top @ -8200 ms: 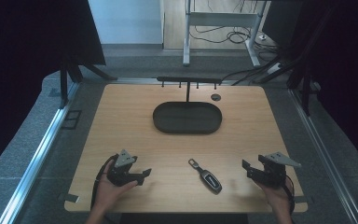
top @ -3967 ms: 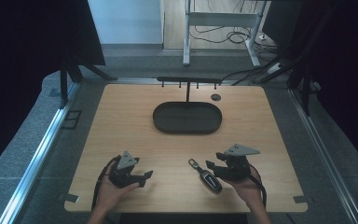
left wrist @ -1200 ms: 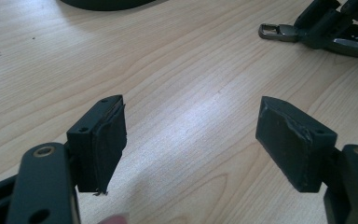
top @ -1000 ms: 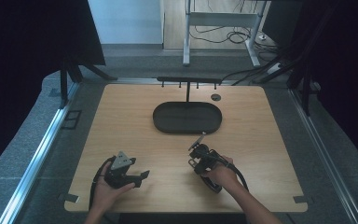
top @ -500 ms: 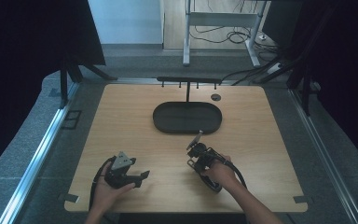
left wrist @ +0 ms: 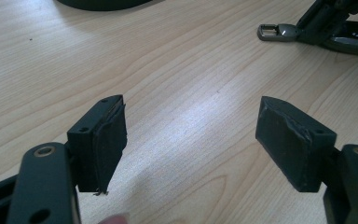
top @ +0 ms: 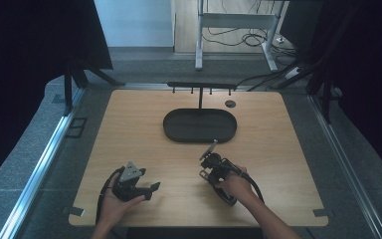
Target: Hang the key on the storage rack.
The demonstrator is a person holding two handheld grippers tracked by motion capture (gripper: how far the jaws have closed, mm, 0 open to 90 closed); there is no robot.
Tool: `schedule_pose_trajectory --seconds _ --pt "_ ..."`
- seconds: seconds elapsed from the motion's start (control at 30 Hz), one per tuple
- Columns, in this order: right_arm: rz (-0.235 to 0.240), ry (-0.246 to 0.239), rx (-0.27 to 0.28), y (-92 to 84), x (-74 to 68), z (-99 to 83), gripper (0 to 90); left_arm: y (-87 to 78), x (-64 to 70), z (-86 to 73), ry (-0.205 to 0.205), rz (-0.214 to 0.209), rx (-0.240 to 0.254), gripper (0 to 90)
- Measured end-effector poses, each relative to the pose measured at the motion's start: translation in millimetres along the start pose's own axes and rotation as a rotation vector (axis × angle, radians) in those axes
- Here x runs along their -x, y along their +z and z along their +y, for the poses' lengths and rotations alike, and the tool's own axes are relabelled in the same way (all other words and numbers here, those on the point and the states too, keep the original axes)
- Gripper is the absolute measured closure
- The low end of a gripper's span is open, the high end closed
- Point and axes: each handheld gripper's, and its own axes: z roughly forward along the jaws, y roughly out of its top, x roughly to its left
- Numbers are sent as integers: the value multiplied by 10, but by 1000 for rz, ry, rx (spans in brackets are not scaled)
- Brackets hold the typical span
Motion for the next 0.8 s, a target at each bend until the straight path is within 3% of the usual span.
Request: schedule_pose_trajectory --seconds 0.8 --pt "22 -25 54 -14 -6 -71 807 4 -18 -10 -7 3 -5 251"
